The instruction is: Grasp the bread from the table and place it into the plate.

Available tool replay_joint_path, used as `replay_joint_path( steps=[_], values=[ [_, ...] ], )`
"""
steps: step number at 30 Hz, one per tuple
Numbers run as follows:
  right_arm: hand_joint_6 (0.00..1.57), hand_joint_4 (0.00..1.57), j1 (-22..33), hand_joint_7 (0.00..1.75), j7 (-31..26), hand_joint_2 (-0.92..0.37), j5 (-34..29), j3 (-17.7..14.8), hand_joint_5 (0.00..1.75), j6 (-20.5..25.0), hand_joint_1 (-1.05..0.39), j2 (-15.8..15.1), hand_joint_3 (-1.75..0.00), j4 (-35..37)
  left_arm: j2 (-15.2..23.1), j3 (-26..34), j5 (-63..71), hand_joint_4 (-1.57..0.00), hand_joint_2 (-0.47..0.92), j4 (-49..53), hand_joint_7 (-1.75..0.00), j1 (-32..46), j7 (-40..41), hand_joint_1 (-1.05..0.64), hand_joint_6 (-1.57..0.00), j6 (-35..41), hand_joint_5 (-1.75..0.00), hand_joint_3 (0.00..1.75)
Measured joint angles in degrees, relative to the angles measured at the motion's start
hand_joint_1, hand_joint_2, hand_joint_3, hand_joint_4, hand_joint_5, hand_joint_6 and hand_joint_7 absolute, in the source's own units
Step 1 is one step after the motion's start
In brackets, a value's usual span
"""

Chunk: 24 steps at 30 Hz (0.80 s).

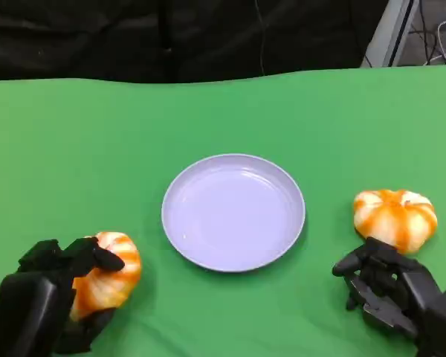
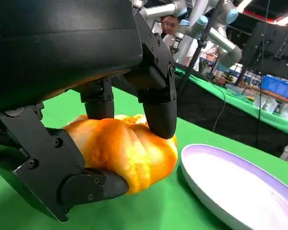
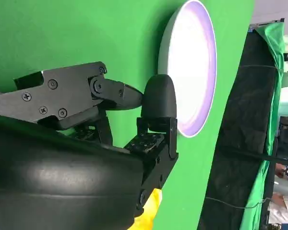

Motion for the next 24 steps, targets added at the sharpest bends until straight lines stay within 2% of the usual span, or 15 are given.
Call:
replay_joint_path(
  steps=[9,10,14,19,24],
  values=[
    [0.67,0.6,0.0,1.23,0.0,-0.92,0.0,0.0,1.75,0.0,-0.25,0.0,-0.48,0.0,0.0,0.0,0.0,-0.83,0.41,0.0,-1.26,0.0,0.0,-0.01,-0.91,0.0,-1.67,1.14],
    [0.67,0.6,0.0,1.24,0.0,-0.92,0.0,0.0,1.75,0.0,-0.24,0.0,-0.49,0.0,0.0,0.1,0.0,-0.86,0.4,0.0,-1.21,0.0,0.0,-0.01,-0.94,0.0,-1.63,1.16],
    [0.67,0.6,-0.1,1.23,-0.4,-0.92,0.0,0.0,1.75,0.0,-0.24,0.0,-0.49,0.1,0.3,1.2,0.1,-0.91,0.37,-6.7,-1.14,0.8,-0.6,0.0,-0.99,0.3,-1.58,1.18],
    [0.67,0.6,-0.4,1.22,-0.8,-0.92,-0.3,0.4,1.75,0.1,-0.24,0.6,-0.49,0.4,-0.4,0.8,0.3,-0.9,0.36,-10.4,-1.14,-5.5,-4.1,-0.02,-0.97,0.9,-1.58,1.2],
    [0.67,0.6,-0.5,1.22,-1.0,-0.92,-0.3,0.4,1.75,-0.2,-0.24,0.7,-0.5,0.4,-0.6,0.1,1.3,-0.92,0.38,-9.8,-1.1,-6.7,-4.2,-0.06,-0.98,0.2,-1.53,1.19]
  ],
)
